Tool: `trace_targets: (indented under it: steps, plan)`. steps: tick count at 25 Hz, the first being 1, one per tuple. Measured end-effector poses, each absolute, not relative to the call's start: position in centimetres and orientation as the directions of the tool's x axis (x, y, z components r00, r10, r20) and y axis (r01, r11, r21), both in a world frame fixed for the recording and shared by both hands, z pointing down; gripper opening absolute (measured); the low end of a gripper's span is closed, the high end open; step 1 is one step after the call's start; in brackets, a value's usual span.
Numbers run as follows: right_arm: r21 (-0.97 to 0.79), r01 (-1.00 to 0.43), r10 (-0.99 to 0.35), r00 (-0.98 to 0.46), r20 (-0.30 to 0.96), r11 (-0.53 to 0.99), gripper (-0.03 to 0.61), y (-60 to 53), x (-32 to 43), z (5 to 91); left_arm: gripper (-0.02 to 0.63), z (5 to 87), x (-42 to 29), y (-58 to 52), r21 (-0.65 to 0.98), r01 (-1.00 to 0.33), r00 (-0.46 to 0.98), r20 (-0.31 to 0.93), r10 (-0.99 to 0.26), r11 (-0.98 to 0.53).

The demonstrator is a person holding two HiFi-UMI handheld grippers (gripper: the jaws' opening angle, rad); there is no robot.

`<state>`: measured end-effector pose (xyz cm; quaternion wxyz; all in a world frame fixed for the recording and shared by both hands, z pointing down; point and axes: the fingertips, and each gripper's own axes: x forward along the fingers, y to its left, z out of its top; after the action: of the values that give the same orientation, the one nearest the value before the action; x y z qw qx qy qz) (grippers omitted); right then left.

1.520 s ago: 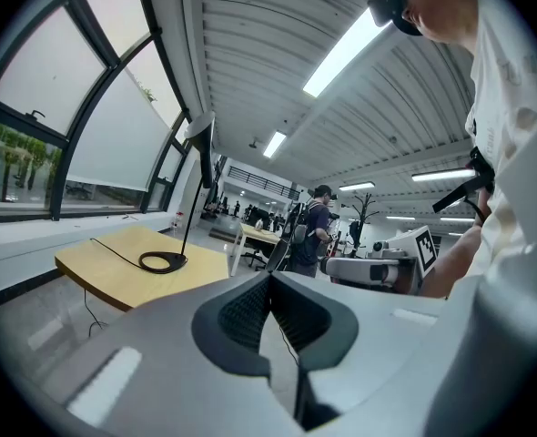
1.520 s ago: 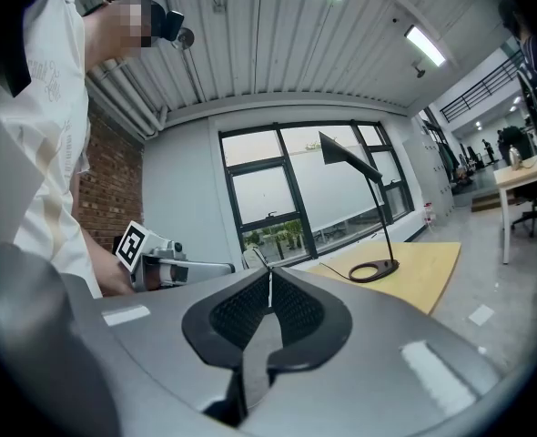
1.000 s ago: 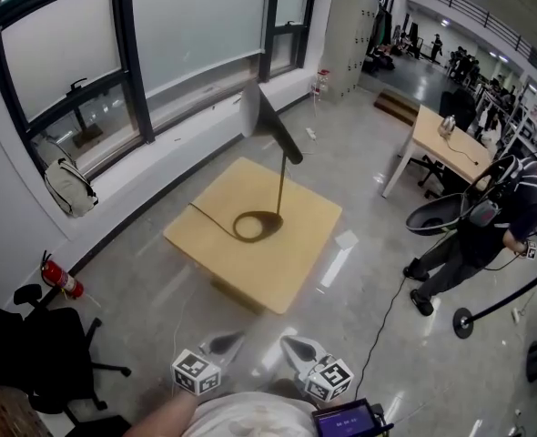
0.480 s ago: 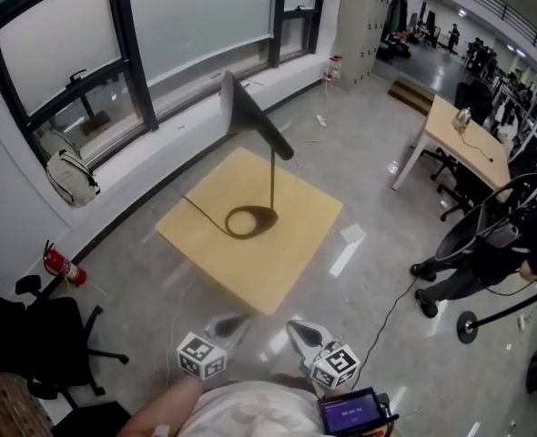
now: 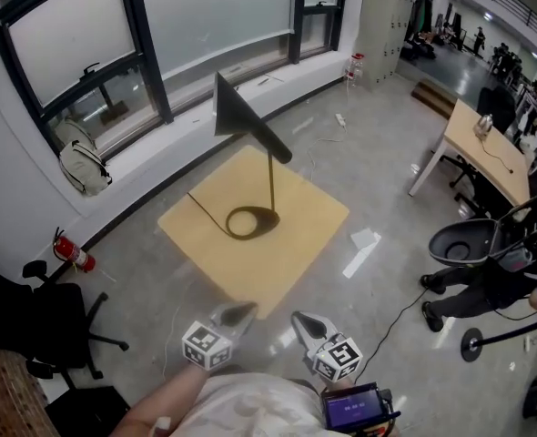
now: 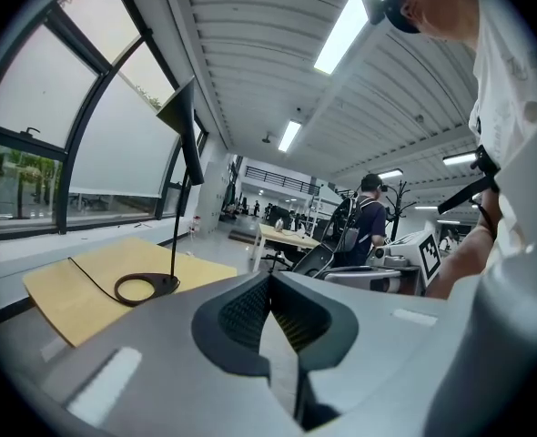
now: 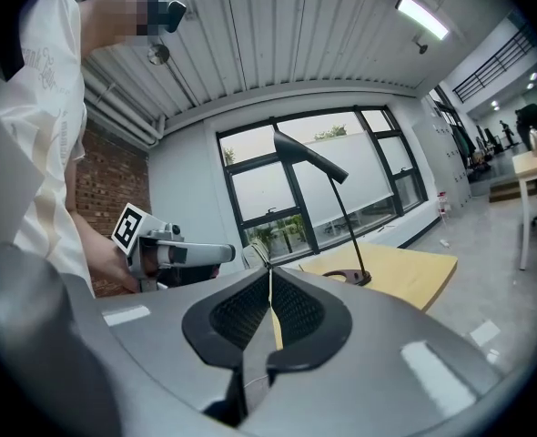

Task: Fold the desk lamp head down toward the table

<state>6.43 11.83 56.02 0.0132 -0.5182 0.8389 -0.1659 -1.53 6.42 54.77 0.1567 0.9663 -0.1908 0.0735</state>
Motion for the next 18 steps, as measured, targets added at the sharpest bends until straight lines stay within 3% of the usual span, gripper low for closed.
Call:
trace_targets:
  steps: [18]
  plan:
    - [-0.315,-0.831,-0.835,-0.523,0.169,0.458,0.017,6.1,7.3,57.1,0.002,55.7,-1.8,1.2,0.282,-0.481,0.875,0.220,-0.432,-0.830]
